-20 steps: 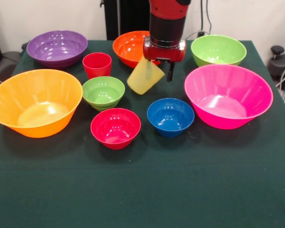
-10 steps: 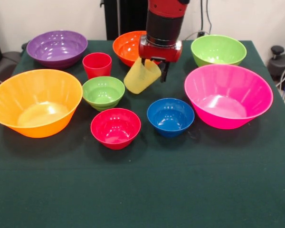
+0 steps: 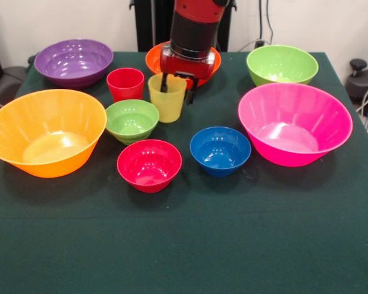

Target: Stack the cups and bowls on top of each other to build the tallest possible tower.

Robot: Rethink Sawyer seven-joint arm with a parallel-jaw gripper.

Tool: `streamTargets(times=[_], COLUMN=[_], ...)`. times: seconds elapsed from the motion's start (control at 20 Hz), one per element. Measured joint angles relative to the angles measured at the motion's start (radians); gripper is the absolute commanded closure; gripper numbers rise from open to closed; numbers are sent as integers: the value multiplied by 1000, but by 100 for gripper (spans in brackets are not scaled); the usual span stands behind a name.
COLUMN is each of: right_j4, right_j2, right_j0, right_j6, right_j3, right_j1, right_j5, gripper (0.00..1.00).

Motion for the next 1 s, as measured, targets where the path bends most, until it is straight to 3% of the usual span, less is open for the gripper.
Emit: streamTargets(times=[0.25,0.3,1.0], right_j4=[-27,-38,-51], right_j2=[-8,-7,31], right_j0=[-12,-20,-88], right_j6=[0,0,0], right_j3=[-4,-6,-7], right_j1=[18,21,14], right_j5=[-17,-27,-30], gripper=[0,100,100])
